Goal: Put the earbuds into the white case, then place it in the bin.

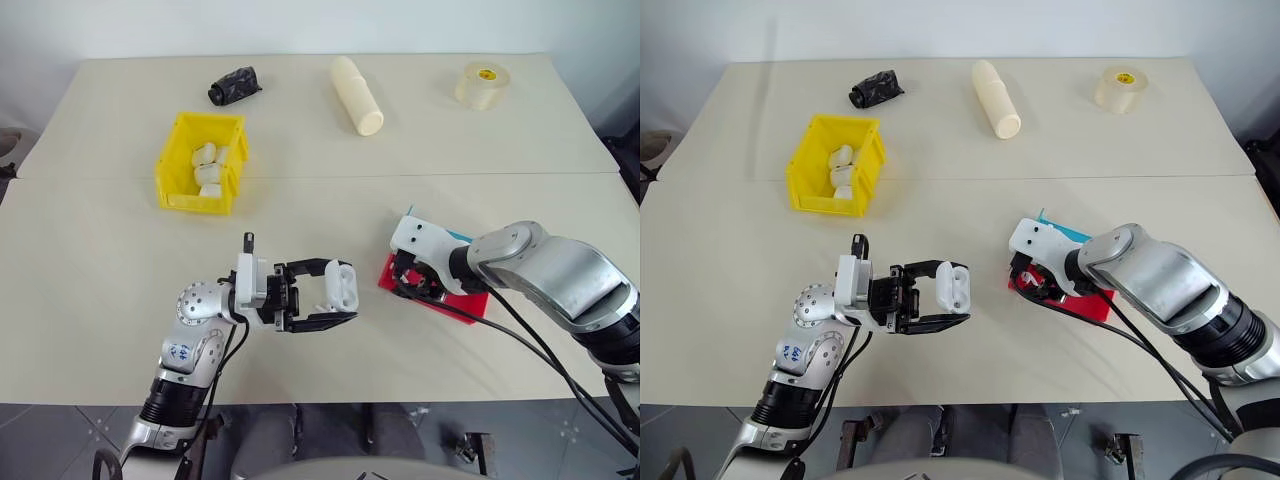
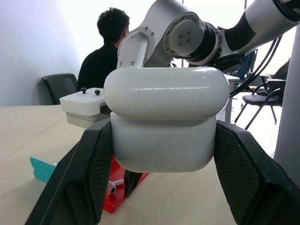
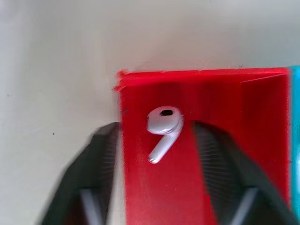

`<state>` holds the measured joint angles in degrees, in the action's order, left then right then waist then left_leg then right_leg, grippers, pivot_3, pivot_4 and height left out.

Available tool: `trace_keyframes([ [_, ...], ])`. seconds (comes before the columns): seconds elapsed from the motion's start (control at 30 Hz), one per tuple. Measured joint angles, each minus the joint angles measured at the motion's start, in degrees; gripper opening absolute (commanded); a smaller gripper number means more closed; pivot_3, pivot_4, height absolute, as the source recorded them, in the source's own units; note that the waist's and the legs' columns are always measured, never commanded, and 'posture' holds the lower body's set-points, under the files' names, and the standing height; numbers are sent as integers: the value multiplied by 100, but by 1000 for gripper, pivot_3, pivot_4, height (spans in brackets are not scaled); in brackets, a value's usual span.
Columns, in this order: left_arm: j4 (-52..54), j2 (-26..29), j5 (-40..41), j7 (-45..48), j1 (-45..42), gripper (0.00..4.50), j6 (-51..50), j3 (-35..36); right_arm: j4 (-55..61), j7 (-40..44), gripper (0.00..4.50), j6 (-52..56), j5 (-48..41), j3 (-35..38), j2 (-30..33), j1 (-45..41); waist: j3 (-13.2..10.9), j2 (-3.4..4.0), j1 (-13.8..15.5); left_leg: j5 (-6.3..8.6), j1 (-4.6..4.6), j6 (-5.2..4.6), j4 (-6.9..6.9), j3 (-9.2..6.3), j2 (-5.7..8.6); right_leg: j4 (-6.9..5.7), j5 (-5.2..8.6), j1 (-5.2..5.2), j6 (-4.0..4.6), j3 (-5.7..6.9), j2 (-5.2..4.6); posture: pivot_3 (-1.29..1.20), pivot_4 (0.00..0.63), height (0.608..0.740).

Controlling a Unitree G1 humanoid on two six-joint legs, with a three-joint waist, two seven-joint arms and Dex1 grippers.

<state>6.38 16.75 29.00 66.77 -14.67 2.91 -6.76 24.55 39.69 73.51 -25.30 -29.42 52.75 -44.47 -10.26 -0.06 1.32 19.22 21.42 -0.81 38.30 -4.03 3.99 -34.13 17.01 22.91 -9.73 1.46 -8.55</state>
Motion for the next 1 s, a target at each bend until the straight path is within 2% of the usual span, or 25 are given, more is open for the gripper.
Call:
trace_keyframes([
  [0.5,177,20,2,-49,73,2798,-47,1,-1,11,2126,37,344,1,-384,0,0,0,1,0,1,0,-1,0,0,-1,0,2,0,0,0,0,150,740],
  [0.8,177,46,3,-48,72,2798,-50,1,0,5,2126,41,515,-2,-372,25,0,0,0,0,1,0,-1,0,1,-2,0,3,0,-1,0,0,150,740],
  [0.9,177,72,3,-48,72,2798,-56,4,0,12,1567,41,521,-3,-372,25,0,0,-1,0,1,0,-1,0,1,-2,0,3,0,-1,0,0,150,740],
  [0.97,177,81,4,-48,72,2798,-61,5,5,17,909,39,527,-3,-372,25,0,0,0,0,1,0,0,0,1,-3,0,3,0,-1,0,0,150,740],
  [1.0,177,85,5,-47,71,2798,-66,6,10,22,909,37,538,-3,-372,26,0,0,0,0,1,0,0,0,1,-3,0,3,0,-2,0,0,150,740],
])
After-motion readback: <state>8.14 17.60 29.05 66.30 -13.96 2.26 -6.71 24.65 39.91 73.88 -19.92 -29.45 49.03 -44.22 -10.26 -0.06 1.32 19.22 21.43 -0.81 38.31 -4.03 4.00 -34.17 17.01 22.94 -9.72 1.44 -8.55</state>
